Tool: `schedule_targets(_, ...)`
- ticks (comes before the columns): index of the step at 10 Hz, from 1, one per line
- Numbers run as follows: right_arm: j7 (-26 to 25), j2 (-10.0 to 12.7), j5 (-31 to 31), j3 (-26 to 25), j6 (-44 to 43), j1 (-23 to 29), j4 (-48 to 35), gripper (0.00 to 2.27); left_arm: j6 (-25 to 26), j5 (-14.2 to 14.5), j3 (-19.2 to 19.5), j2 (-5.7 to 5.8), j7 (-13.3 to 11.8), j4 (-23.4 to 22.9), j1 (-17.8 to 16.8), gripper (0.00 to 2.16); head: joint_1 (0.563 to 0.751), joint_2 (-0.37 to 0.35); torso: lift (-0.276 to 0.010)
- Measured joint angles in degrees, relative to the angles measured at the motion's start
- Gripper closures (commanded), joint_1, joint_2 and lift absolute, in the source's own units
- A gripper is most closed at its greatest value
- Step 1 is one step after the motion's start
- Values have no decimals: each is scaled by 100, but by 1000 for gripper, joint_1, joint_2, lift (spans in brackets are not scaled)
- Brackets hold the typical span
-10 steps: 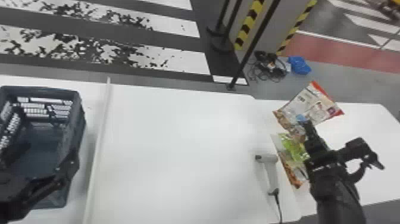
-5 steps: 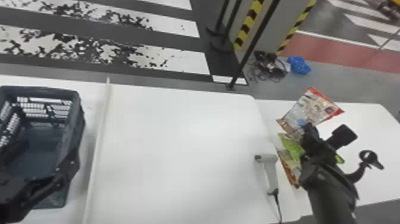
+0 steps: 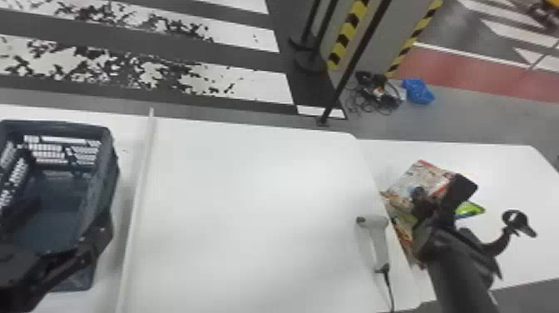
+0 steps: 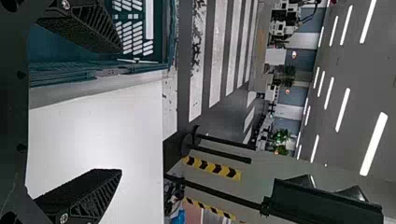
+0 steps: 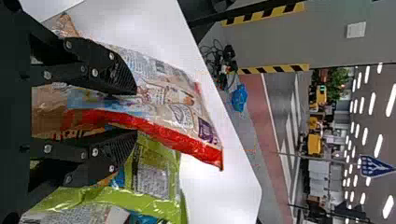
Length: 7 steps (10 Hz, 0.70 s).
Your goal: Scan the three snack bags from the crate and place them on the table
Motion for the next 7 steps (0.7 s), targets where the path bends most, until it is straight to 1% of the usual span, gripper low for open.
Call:
schedule_targets(2, 119, -62, -199, -53, 269, 78, -126, 43, 7, -21, -51, -9, 15, -68, 1, 80, 695, -350, -37)
schedule_targets(4, 166, -79, -559, -78, 312, 387, -545, 43, 11, -72, -103, -17, 48, -106, 5, 80, 695, -350, -37)
schedule_targets(5, 286, -47, -939, -74, 344, 749, -1012, 43, 11, -93, -125, -24, 63, -107, 8, 80, 695, -350, -37)
schedule_targets(6, 499, 35, -1377, -60, 418, 1277, -1719, 43, 12, -121, -159, -32, 85, -107, 9, 80, 695, -350, -37)
schedule_targets(7, 807, 206, -1633, -45, 543, 1821, -2544, 43, 12, -137, -186, -40, 107, -98, 6, 80, 695, -350, -37)
